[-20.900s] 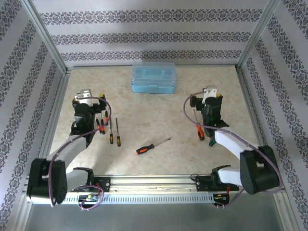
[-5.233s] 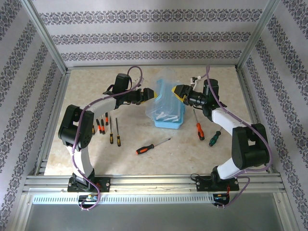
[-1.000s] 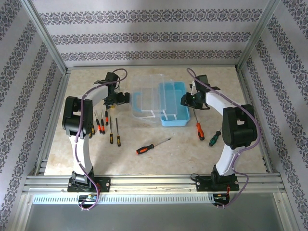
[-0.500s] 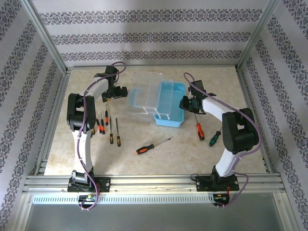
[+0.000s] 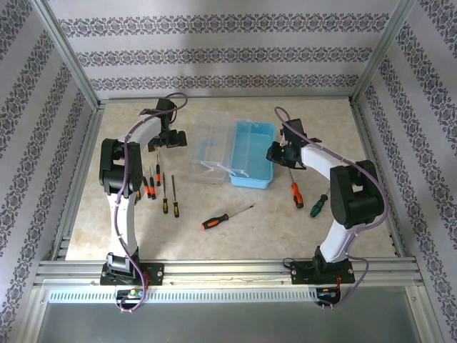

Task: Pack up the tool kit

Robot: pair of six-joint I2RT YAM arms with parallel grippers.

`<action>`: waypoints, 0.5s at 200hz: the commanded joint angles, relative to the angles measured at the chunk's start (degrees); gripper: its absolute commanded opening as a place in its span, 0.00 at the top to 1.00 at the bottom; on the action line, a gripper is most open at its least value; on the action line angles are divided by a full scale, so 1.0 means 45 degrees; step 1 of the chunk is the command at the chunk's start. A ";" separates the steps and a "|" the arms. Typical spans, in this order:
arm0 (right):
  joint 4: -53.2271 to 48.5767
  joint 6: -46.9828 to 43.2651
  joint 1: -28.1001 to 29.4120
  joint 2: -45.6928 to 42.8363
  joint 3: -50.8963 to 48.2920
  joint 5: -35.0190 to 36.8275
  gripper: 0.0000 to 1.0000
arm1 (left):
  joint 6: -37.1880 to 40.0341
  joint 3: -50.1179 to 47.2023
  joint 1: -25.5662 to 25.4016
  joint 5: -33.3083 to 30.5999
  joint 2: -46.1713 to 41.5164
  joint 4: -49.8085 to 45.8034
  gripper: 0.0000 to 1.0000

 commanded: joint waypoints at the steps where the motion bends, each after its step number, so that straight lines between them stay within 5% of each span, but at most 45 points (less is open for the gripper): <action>1: 0.0383 0.0445 0.0203 0.0357 0.0472 -0.0730 0.74 | 0.0195 0.0218 0.0000 -0.0256 -0.0056 -0.0674 0.00; 55: -0.0519 0.0051 0.0222 0.0730 0.1749 -0.1047 0.71 | -0.0293 -0.0397 0.0127 -0.1166 -0.2906 -0.0645 0.00; 100: -0.2291 -0.0331 0.0179 -0.0312 0.2715 -0.0458 0.55 | -0.0984 -0.2869 0.0103 -0.2852 -0.5654 0.0250 0.00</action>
